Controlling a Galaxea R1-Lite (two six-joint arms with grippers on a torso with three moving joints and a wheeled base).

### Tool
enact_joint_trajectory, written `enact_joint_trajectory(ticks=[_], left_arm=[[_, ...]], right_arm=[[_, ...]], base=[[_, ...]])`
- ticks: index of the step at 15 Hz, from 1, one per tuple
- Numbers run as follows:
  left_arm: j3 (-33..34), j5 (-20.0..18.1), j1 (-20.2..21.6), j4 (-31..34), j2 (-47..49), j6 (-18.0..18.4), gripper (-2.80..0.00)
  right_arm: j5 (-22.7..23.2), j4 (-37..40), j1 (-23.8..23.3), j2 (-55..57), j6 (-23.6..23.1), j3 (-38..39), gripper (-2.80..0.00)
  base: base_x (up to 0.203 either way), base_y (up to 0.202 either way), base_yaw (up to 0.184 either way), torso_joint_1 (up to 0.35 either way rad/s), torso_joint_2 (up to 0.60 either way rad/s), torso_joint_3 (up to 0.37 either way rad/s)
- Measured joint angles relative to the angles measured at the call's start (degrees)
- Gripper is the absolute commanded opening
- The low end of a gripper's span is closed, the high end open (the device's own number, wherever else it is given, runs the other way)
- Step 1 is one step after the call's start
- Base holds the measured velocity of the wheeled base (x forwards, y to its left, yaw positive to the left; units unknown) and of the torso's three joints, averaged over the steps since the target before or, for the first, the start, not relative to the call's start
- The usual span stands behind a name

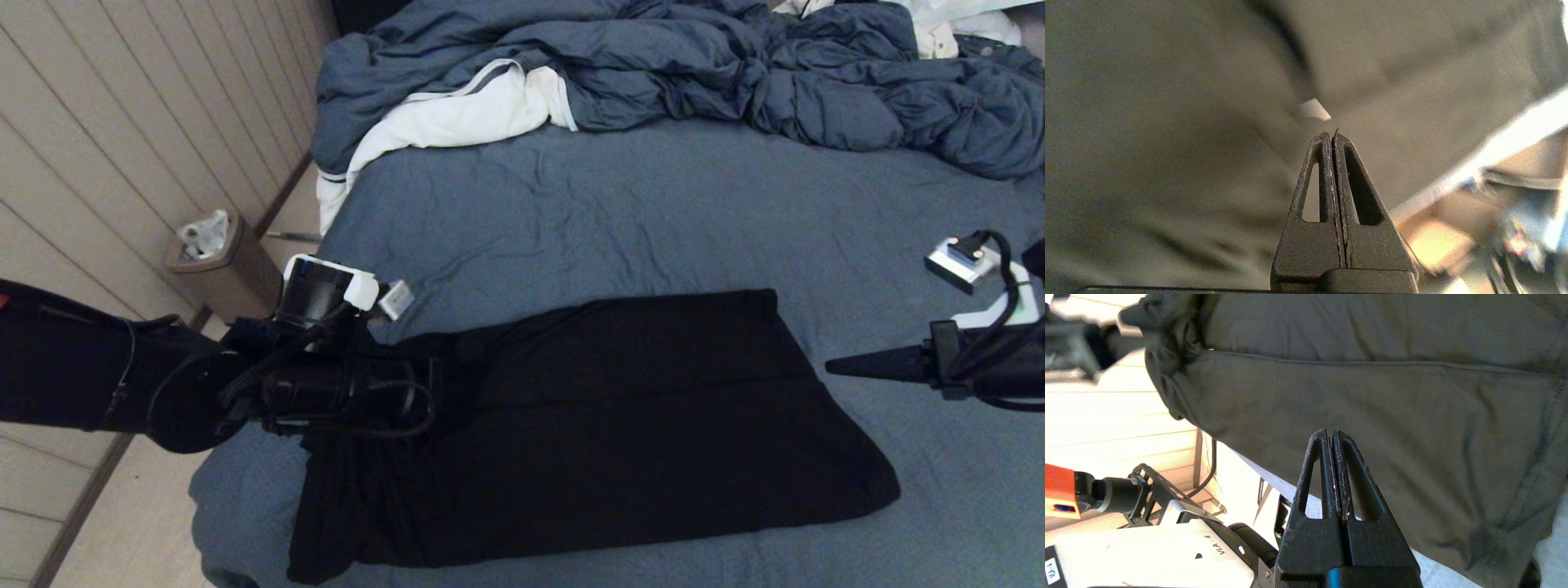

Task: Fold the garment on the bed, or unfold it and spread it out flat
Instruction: Fold the black T-shirt

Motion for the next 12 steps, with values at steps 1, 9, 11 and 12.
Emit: enact_joint_trajectory(ticks=[1, 9, 11, 12], left_arm=[[1.63, -0.02, -1.83, 0.0, -1.14, -0.79, -2.8], [1.33, 6.54, -6.53, -2.11, -5.31, -4.18, -2.8], [-3.04, 6.86, -3.01, -0.07, -4.82, -0.85, 0.0], [-4.29, 7.3, -1.61, 1.07, -4.5, 1.91, 0.0]], right_arm=[[0.02, -0.01, -0.21, 0.0, 0.0, 0.0, -2.8], [0.6, -0.01, -0.73, -0.19, 0.02, 0.3, -2.8], [0.66, -0.01, -0.75, -0.34, 0.0, 0.42, -2.8], [0.66, 0.0, -0.73, -0.44, 0.0, 0.56, -2.8]], base=[[0.0, 0.0, 0.0, 0.0, 0.0, 0.0], [0.0, 0.0, 0.0, 0.0, 0.0, 0.0], [0.0, 0.0, 0.0, 0.0, 0.0, 0.0], [0.0, 0.0, 0.0, 0.0, 0.0, 0.0]])
